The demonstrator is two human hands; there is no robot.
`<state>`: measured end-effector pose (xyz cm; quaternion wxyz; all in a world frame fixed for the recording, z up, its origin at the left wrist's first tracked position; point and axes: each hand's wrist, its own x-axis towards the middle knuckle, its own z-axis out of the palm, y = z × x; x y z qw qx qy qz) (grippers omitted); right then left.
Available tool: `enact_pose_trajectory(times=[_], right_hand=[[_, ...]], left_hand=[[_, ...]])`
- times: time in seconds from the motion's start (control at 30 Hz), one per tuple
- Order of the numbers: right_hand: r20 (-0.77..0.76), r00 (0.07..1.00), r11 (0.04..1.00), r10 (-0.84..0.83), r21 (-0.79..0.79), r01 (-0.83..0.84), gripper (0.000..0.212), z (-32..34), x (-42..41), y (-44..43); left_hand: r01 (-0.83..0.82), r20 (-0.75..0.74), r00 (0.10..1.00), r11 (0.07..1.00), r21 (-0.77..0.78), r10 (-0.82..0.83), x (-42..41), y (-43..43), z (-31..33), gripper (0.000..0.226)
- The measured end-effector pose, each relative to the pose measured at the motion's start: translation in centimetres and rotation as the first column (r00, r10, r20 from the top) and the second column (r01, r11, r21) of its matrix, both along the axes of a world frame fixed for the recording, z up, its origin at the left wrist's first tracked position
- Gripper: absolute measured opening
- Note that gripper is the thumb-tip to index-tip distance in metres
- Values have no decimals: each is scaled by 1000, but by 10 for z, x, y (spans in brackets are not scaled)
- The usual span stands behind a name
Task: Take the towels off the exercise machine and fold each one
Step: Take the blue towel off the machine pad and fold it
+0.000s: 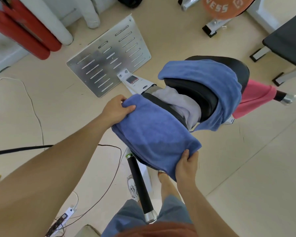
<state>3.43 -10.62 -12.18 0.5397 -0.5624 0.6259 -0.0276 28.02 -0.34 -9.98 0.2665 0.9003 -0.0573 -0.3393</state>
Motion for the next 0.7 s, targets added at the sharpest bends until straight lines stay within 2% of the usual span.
enact_pose_trajectory(times=[0.1, 0.17, 0.23, 0.27, 0.33, 0.4, 0.5, 0.6, 0.7], right_hand=[[-47, 999, 998, 23, 58, -20, 24, -4, 4, 3], [23, 996, 955, -87, 286, 77, 33, 1, 3, -1], [106, 975, 850, -194, 515, 113, 35, 8, -4, -9], [152, 965, 811, -216, 578, 90, 35, 14, -8, -14], [225, 952, 812, -206, 583, 38, 35, 24, -14, -20], [230, 963, 889, -139, 458, 19, 26, 33, -16, -22], [155, 988, 996, -14, 94, -1, 8, 55, -11, -21], [208, 967, 980, 149, -160, -117, 10, 90, 2, -20], [217, 899, 899, 381, -316, -304, 10, 132, 25, -23]], left_hand=[[-20, -33, 999, 998, 65, 22, -4, 11, -7, 38], [-70, -127, 989, 997, 23, 73, -5, 15, -3, 46], [-92, -187, 979, 996, -21, 86, -1, 17, 5, 48], [-85, -212, 974, 996, -32, 76, 4, 18, 10, 47], [-50, -282, 959, 998, -45, 35, 12, 21, 27, 45], [-24, -362, 932, 997, -71, -3, 16, 23, 43, 45], [-92, -428, 904, 981, -172, 10, 9, 21, 73, 45], [-210, -411, 909, 929, -304, 71, -13, 10, 108, 51], [-223, -235, 962, 897, -382, 139, -49, -6, 141, 53]])
